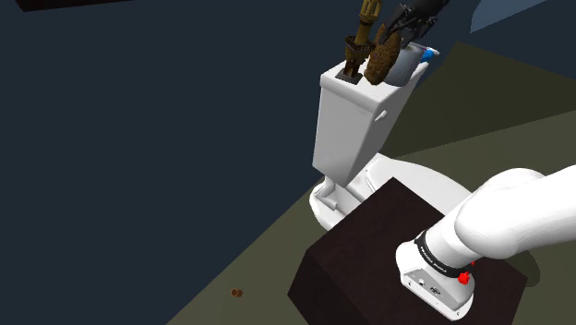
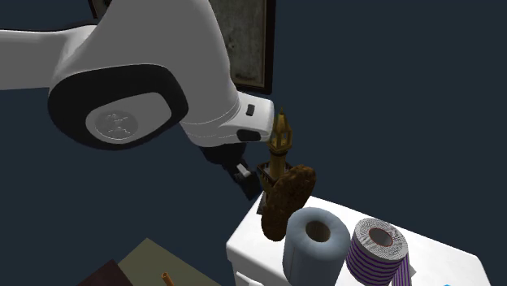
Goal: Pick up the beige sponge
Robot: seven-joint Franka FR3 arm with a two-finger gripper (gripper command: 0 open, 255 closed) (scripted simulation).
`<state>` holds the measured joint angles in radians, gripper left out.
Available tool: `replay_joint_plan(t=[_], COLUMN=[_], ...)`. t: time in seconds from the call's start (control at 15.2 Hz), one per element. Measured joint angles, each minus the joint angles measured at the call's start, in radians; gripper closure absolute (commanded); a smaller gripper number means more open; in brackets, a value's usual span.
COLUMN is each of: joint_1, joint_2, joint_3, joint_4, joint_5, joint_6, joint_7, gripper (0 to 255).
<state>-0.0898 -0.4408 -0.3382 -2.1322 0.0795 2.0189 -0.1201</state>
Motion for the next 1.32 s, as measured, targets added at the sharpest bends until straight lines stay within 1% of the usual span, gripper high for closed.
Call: replay_joint_plan(t=[0.2,0.46,0.53,1.06,1.12,1.32], joint_1=[0.002,0.002,0.002,0.002,0.002,0.004], joint_2=[0.066,0.159,0.17,0.178,0.177,0.174], joint_3=[-0.047,-0.122,-0.131,-0.144,-0.144,-0.14], joint_4=[0.065,0.173,0.177,0.095,0.092,0.09], joint_5=[0.032,0.094,0.103,0.123,0.123,0.124], joint_6=[0.04,0.064,0.076,0.169,0.172,0.175], joint_7=[-0.043,-0.118,-0.128,-0.164,-0.164,-0.163], gripper=[0,0,0,0,255,255])
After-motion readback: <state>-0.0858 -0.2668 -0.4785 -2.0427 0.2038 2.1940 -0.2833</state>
